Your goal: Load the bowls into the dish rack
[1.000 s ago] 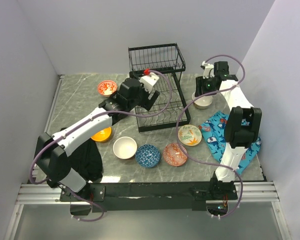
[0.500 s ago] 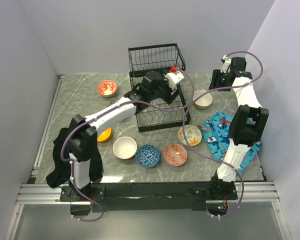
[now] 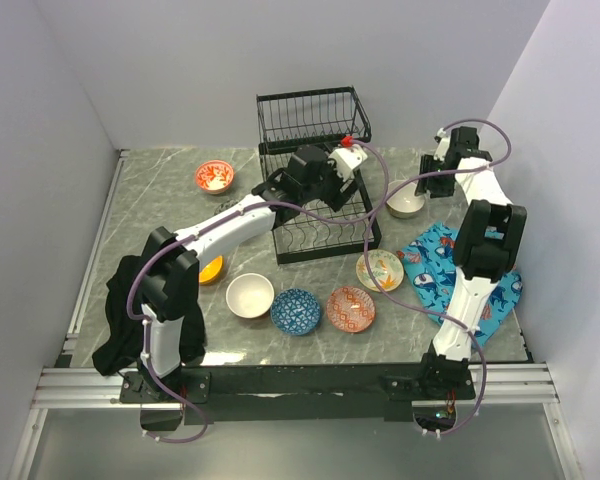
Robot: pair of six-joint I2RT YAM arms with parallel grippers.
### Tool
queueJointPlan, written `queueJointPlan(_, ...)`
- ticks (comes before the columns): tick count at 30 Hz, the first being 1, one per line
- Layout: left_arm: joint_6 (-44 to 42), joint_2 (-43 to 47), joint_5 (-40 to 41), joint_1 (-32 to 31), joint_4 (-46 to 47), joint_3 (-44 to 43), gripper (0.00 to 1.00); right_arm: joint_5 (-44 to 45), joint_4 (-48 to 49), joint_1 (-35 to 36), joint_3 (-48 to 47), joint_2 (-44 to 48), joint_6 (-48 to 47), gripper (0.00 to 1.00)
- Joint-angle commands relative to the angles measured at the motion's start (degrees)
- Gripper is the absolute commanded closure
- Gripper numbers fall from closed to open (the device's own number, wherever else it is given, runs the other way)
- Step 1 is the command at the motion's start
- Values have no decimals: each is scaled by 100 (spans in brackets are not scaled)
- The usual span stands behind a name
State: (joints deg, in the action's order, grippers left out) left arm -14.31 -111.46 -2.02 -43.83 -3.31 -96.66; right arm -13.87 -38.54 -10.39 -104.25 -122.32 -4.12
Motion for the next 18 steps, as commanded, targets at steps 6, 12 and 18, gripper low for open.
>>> queueJointPlan(6, 59, 335, 185, 33, -3, -37, 19, 350, 163, 28, -245, -169, -36, 53)
queueJointPlan(12, 94, 379, 185, 59, -3, 60, 19, 359, 181, 81, -228, -222, -89, 59)
queueJointPlan(18, 95, 406, 413, 68, -82, 77, 19, 315, 207, 169, -403, -406, -71, 65)
